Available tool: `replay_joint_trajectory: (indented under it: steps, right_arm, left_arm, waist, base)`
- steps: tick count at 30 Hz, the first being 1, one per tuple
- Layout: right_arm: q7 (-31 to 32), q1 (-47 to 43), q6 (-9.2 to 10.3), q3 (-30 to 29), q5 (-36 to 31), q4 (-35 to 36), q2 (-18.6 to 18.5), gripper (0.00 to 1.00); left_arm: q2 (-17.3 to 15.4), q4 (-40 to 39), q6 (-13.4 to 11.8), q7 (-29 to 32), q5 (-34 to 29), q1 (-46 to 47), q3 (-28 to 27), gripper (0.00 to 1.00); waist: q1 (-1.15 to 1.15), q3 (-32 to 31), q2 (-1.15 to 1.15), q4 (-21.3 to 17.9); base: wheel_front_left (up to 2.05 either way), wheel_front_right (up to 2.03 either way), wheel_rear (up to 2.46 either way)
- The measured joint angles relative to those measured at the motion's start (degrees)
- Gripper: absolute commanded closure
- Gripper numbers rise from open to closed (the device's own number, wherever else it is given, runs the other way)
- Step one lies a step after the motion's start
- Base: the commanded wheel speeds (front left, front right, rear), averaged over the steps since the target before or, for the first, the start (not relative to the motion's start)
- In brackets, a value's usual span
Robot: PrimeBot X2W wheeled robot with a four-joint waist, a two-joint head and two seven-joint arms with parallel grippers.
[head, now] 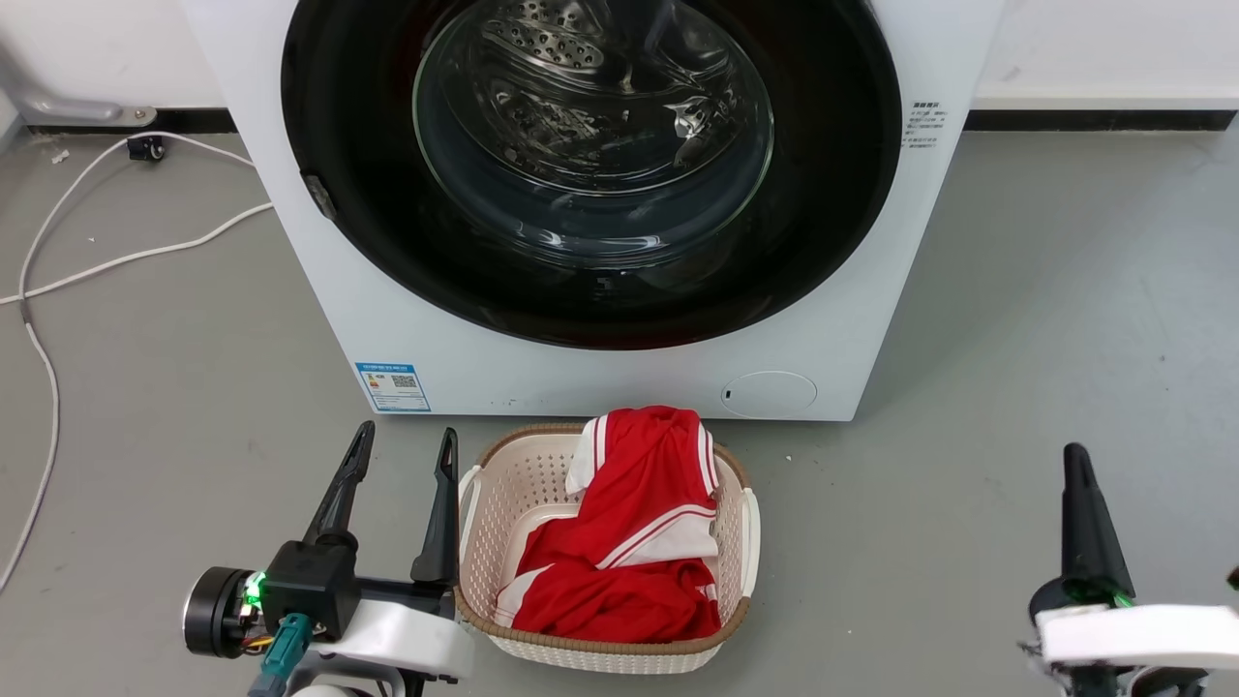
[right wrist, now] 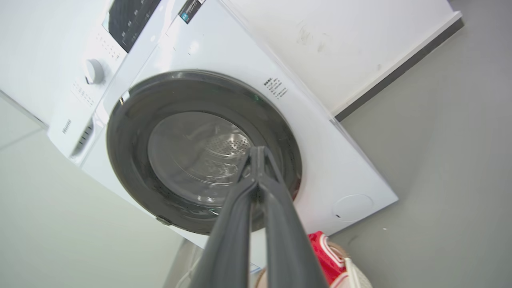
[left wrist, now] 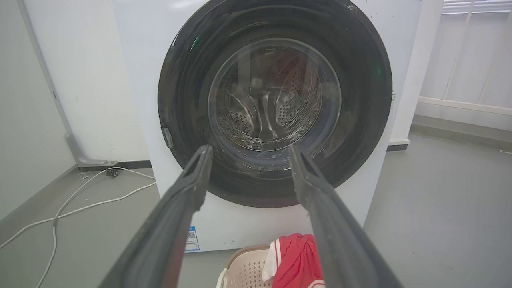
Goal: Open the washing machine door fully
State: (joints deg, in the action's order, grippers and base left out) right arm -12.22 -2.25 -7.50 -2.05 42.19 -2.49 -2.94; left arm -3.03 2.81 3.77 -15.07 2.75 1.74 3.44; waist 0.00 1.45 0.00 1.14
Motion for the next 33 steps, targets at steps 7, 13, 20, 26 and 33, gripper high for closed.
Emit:
replay_joint_trajectory:
  steps: [7,13,20,26,33]
  right_arm:
    - [-0.55,3.80,0.00,-0.11,40.05,-0.05,0.03,1.00]
    - [3.12,11.06,0.00,-4.90,59.32,-3.21,-0.70,1.00]
    - [5.75,27.16,0.00,-4.82,69.57,-15.14,-10.00,1.00]
    - [7.87,43.44,0.00,2.68,71.53,-26.58,-20.95,1.00]
    - [12.83,60.98,0.00,16.28,70.60,-37.24,-28.44,1.00]
  left_arm:
    - [0.01,-0.37,0.01,-0.01,0.01,0.00,-0.03,0.00]
    - [0.02,-0.90,0.00,-0.01,0.03,0.34,-0.36,0.00]
    - [0.02,-1.55,0.20,-0.01,0.10,2.27,-0.82,0.00]
    - [0.02,-1.99,0.62,-0.01,0.10,4.44,-0.54,0.00]
    - [0.03,-3.34,0.90,-0.01,0.37,6.31,-0.03,0.00]
  waist:
    - [0.00,0.72,0.00,-0.34]
    - [0.00,2.02,0.00,-0.94]
    - [0.00,4.75,0.00,-1.36]
    - [0.01,7.81,0.00,-0.77]
    - [0.01,11.42,0.00,0.66]
  base:
    - [0.00,0.00,0.00]
    - [0.00,0.00,0.00]
    - [0.00,0.00,0.00]
    - [0.00,0.00,0.00]
    - [0.00,0.00,0.00]
